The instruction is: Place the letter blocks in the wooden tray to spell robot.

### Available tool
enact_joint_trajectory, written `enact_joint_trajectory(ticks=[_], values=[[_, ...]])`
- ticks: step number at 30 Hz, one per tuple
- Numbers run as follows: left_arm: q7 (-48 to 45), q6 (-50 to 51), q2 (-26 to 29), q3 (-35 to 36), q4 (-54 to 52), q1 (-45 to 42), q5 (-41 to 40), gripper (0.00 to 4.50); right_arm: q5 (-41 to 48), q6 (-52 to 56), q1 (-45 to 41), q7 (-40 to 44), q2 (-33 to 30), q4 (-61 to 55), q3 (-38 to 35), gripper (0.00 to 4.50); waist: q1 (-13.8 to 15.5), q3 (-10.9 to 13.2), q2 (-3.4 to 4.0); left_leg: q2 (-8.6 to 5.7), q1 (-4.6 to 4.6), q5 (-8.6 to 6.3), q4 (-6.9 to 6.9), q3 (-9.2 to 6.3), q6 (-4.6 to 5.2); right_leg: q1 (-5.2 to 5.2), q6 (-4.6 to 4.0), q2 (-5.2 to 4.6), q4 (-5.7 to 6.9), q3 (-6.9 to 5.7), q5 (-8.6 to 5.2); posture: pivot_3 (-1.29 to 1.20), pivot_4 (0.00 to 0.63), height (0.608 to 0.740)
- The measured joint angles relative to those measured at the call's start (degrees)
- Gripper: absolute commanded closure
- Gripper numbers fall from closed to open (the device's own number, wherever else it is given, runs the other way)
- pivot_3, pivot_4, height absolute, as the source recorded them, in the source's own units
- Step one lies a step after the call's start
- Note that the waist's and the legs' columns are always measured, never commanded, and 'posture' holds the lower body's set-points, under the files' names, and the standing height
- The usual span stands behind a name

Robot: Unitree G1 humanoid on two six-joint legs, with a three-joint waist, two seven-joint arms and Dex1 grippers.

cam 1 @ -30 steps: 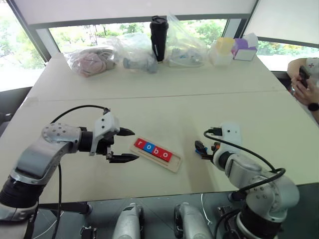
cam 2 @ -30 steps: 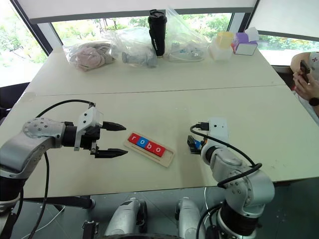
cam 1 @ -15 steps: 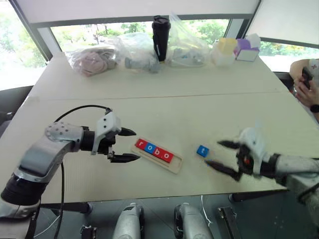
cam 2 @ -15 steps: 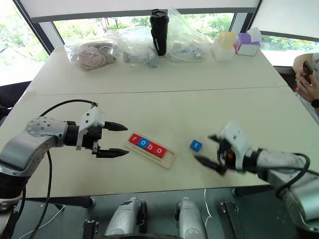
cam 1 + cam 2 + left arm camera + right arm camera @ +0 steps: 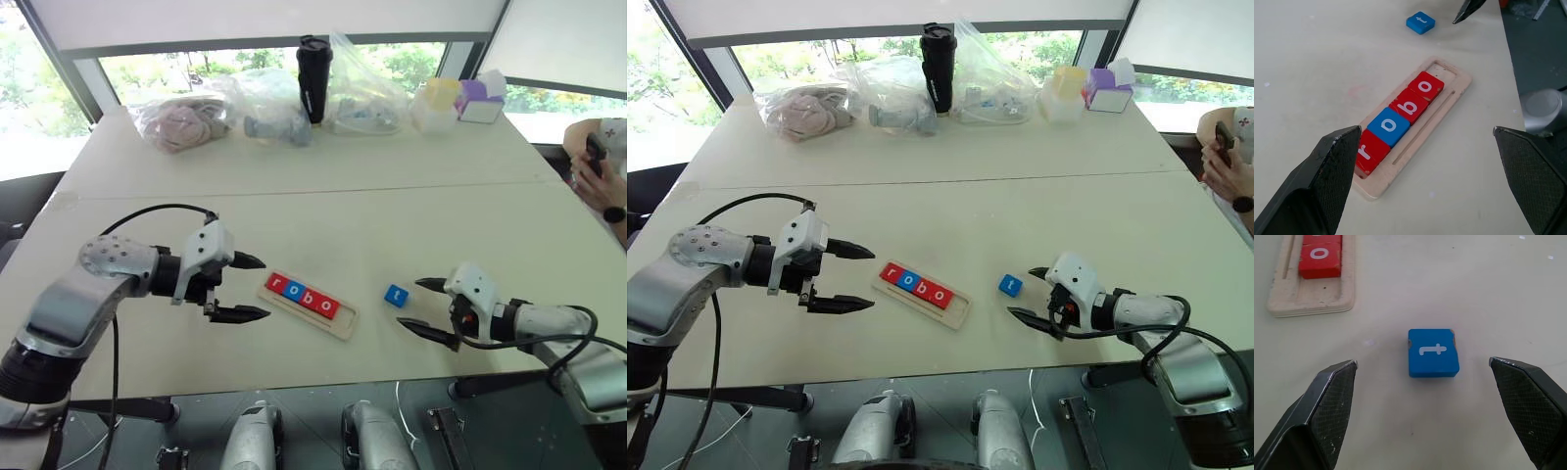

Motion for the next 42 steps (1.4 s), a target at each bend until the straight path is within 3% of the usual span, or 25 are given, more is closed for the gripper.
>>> enact_joint_trajectory(ticks=[17,24,36,42], values=[[1.5,-0.3,-0.1,0.0,-0.4,1.7,1.0,0.00,-1.1,-0.3,-3.1,-1.4,3.3,4.3,2.6,0.01,0.0,0.0,0.00,0.01,0.05,0.00,0.01,-0.02,0.00,0.03,0.00,0.01,0.03,0.00,0.01,0.00,0.150,0.740],[2.0,-0.9,-0.1,0.0,-0.4,2.1,1.2,0.00,-1.1,-0.3,-3.1,-1.0,3.6,5.1,2.7,3.33,0.0,0.0,0.00,0.01,0.05,0.00,0.01,-0.01,0.00,0.03,-0.01,0.01,0.03,0.00,0.01,0.00,0.150,0.740],[2.7,-1.0,-0.3,0.0,-0.4,2.1,1.4,0.00,-0.9,1.2,-4.4,-1.1,3.4,5.0,2.5,3.33,0.0,0.0,0.00,0.01,0.05,0.00,0.01,-0.01,0.00,0.02,0.00,0.01,0.03,0.00,0.01,0.00,0.150,0.740],[2.6,-1.1,-0.2,0.0,-0.4,2.4,1.4,0.00,3.9,9.7,-6.2,-1.9,1.3,-9.5,1.3,3.33,0.0,0.0,0.02,0.03,0.05,0.00,-0.04,-0.05,-0.01,0.00,0.00,0.03,0.04,-0.01,0.00,0.00,0.150,0.740]])
